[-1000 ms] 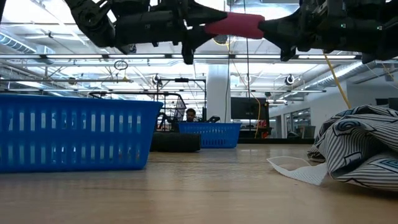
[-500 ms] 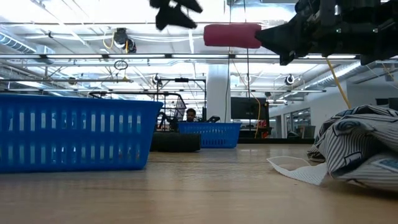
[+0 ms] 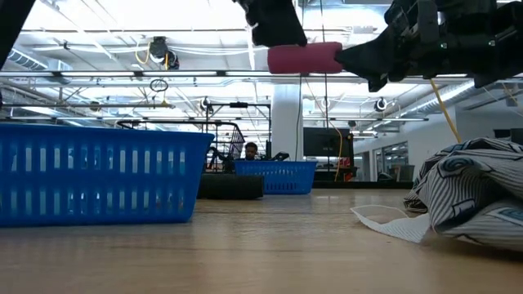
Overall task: Pick & Place Medicine items
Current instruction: Put the pink bandage into the top blue basket
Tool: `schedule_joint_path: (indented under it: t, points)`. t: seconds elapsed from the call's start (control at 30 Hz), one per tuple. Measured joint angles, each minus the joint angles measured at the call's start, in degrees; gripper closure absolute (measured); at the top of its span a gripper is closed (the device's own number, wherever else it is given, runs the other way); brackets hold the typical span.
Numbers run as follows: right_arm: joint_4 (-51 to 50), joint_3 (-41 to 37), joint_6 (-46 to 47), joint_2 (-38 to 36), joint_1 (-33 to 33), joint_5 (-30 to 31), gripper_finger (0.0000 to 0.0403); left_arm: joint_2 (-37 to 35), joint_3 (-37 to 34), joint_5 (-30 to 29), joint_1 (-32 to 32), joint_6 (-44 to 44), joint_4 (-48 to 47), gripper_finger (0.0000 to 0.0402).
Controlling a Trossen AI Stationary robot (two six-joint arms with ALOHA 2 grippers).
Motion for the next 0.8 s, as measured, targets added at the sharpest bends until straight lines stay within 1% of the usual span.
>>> schedule_joint_path:
  t: [0.17, 0.27, 0.37, 0.43, 0.5, 0.6, 0.63, 0.67, 0.73, 0.8]
  points:
    - [-0.36, -0.04, -0.02, -0.02, 0.02, -0.11, 0.0372, 2.25, 0.11, 5.48, 0.11, 0.89, -0.11, 0.0155]
    - [-0.71, -0.04, -0.07, -0.02, 0.02, -0.13, 0.0372, 2.37, 0.09, 5.8, 0.1, 0.83, -0.1, 0.0165]
    - [-0.65, -0.04, -0.09, -0.02, 0.02, -0.13, 0.0372, 2.37, 0.13, 5.84, 0.11, 0.45, 0.09, 0.0184]
    - [-0.64, -0.04, -0.04, -0.02, 0.02, -0.13, 0.0372, 2.54, 0.11, 5.79, 0.11, 0.59, -0.22, 0.0206]
    - [-0.55, -0.04, -0.02, -0.02, 0.02, -0.15, 0.0372, 2.5, 0.11, 5.77, 0.11, 0.92, -0.17, 0.0239]
    - [-0.57, -0.04, -0.04, -0.02, 0.04, -0.11, 0.0371, 2.48, 0.11, 4.77, 0.11, 3.39, -0.32, 0.0308]
    - [-0.64, -0.04, -0.04, -0.02, 0.04, -0.08, 0.0364, 2.48, 0.11, 3.94, 0.09, 4.62, -0.7, 0.0333]
    - [-0.67, -0.04, -0.04, 0.0, 0.04, 0.04, 0.0352, 2.48, 0.11, 3.25, 0.12, 5.31, -1.41, 0.0346]
    - [-0.9, -0.04, 0.13, -0.38, 0.02, 0.18, 0.0321, 2.08, 0.11, 2.77, 0.62, 6.89, -2.76, 0.0347]
    - [-1.0, -0.04, 1.38, -0.75, 0.0, 0.31, 0.0289, 1.81, 0.11, 3.72, 1.46, 9.5, -3.95, 0.0347]
